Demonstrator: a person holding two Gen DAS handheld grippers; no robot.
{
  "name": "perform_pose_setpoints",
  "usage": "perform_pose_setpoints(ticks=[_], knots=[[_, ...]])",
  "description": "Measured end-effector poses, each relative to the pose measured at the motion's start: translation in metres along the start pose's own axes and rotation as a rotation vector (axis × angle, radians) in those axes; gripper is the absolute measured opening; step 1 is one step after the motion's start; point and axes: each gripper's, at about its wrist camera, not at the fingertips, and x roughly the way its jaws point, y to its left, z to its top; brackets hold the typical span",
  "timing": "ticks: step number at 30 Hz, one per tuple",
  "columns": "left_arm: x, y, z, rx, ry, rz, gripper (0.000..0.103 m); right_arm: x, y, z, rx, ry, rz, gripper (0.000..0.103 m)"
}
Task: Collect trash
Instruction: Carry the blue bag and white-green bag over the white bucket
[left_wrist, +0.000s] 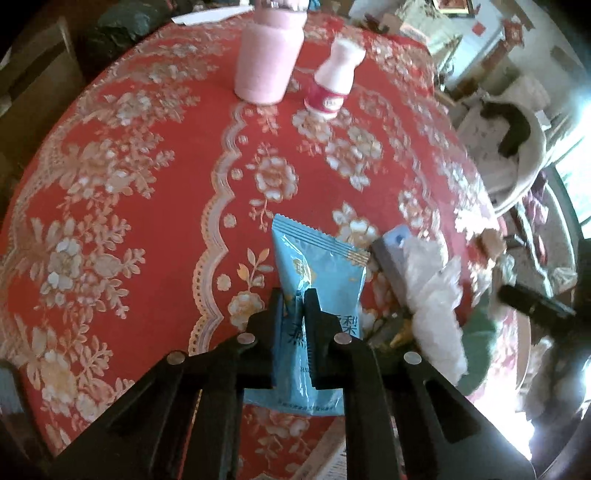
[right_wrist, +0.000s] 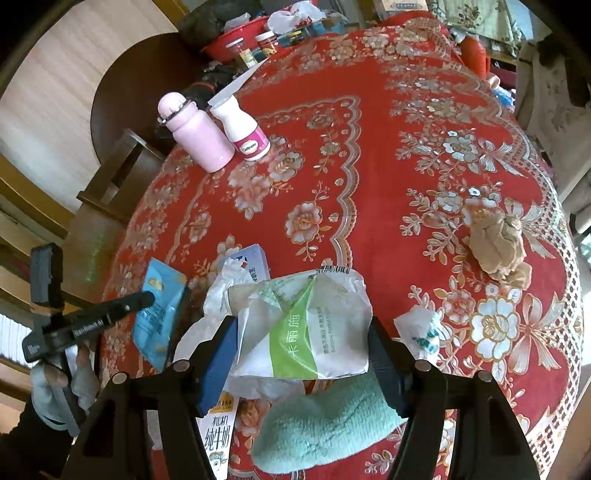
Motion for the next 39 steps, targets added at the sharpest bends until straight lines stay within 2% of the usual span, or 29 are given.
perform_pose_setpoints(ticks=[7,14,28,39], knots=[[-0.035,-0.026,0.005,0.012,-0.071,-0.028,0.008,-0.023,-0.004,-0.007,-0.008,-0.038,-0.007,0.067],[-0.047,-0.071,0.003,0.057,-0.097,-0.056,0.008,-0.046,-0.016,-0.019,-0.007,-0.062,-0.028,0.067],[-0.042,-0.169,-0.019,0.173,-0.095,-0.089,0.008,-0.093,-0.062,-0.055,0.048,-0.110,-0.090,0.067],[-0.022,-0.256,-0.040,0.286,-0.063,-0.138,0.008,-0.135,-0.127,-0.093,0.167,-0.140,-0.156,0.067]])
